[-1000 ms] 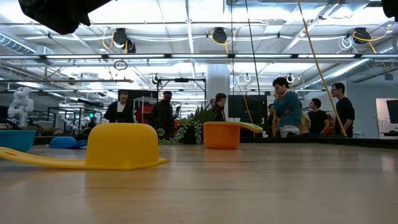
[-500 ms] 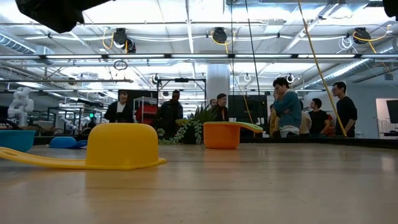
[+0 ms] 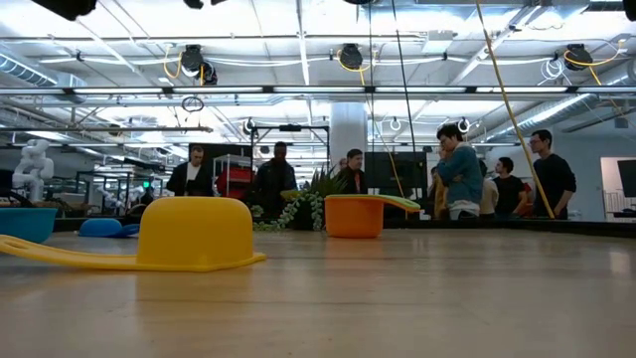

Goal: Nest measuring cups in basket
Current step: Stack the violet measuring cup on top of the green measuring cup

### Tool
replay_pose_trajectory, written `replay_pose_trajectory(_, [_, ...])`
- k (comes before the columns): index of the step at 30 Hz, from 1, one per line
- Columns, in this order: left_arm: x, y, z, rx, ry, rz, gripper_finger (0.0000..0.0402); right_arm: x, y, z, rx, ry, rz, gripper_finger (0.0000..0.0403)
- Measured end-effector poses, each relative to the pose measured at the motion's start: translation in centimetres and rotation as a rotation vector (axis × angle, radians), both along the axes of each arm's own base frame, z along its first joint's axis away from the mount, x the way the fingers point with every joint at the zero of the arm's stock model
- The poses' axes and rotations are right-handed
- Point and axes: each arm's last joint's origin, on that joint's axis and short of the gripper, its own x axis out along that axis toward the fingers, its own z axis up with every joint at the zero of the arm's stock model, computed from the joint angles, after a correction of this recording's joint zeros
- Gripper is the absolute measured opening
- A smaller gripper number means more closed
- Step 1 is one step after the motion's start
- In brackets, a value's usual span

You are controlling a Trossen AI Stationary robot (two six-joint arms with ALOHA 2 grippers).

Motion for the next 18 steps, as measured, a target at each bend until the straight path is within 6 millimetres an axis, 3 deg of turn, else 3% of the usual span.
replay_pose_trajectory(10, [-1.7, 0.2, -0.1, -0.354, 0.042, -0.080, 0.0180, 1.5, 0.7, 1.3, -0.069, 0.195, -0.076, 0.0000])
replay_pose_trajectory(18, [-2.1, -1.1, -0.5, -0.472, 0.035, -0.141, 0.0154, 2.1, 0.9, 2.0, -0.216, 0.334, -0.139, 0.0000])
